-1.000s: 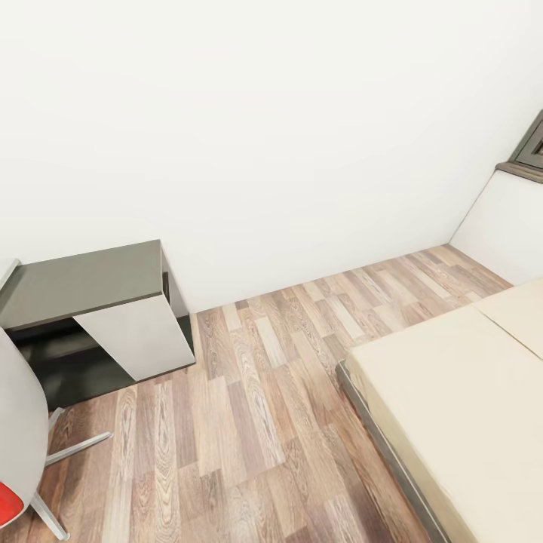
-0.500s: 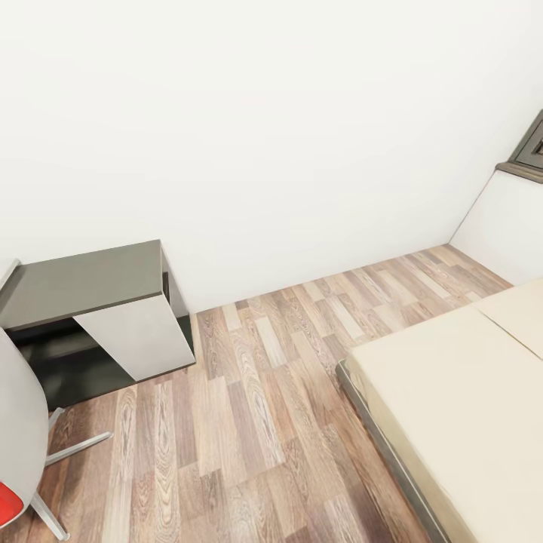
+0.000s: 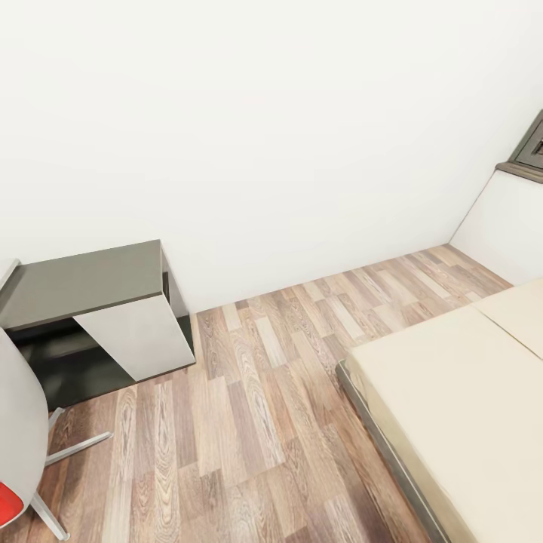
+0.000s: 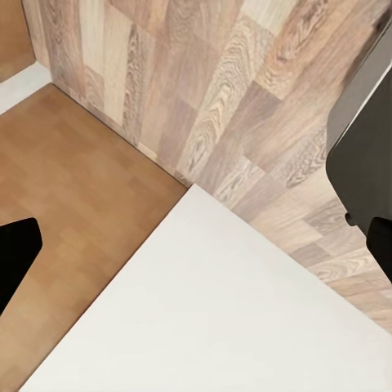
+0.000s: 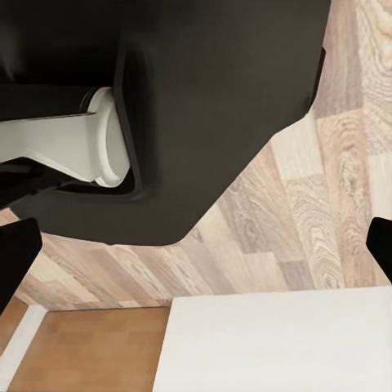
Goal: Put all the toys in the child's room - the three board games (two on the bed and one on the table), the two jigsaw puzzles on the table, and the tennis ball on the table - inside the toy box on the table in the child's room.
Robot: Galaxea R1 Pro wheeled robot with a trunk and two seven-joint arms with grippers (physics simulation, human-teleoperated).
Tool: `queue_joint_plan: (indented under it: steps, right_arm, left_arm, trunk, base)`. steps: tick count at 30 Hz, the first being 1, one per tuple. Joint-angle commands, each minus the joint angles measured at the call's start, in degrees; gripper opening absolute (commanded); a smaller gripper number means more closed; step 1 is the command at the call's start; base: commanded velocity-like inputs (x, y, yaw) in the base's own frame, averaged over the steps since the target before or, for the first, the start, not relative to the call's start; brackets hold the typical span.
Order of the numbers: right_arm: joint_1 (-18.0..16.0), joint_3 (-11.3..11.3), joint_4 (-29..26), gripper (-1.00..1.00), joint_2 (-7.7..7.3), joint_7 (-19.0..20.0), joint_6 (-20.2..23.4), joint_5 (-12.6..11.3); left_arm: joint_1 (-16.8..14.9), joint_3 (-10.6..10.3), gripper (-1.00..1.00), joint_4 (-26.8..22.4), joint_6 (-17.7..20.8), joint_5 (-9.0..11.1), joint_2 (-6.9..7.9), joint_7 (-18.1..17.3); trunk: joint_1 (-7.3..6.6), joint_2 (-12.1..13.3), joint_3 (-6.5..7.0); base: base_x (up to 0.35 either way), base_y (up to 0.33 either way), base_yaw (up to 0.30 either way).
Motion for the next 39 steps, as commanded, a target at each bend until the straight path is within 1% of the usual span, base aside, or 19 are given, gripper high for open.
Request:
queue_joint_plan:
  steps: [1,18,39]
  right_arm:
    - [0.0,0.5,-0.1,1.0,-0.01,0.1,0.3,-0.6]
    - [0.0,0.4,-0.1,1.0,-0.12,0.1,0.3,-0.7]
    - [0.0,0.3,-0.2,1.0,0.14,0.1,0.3,-0.8]
  left_arm:
    - [0.0,-0.5,1.0,-0.2,0.2,0.5,0.04,0.4]
    - [0.0,-0.4,1.0,-0.2,0.3,0.5,0.04,0.4]
    - [0.0,-0.5,1.0,-0.2,0.2,0.5,0.04,0.4]
  trunk:
    - [0.03,-0.1,-0.09]
    - [0.03,-0.1,-0.09]
    - [0.03,-0.1,-0.09]
  base:
    - [0.0,0.0,0.0]
    - [0.0,0.0,0.0]
    - [0.0,0.0,0.0]
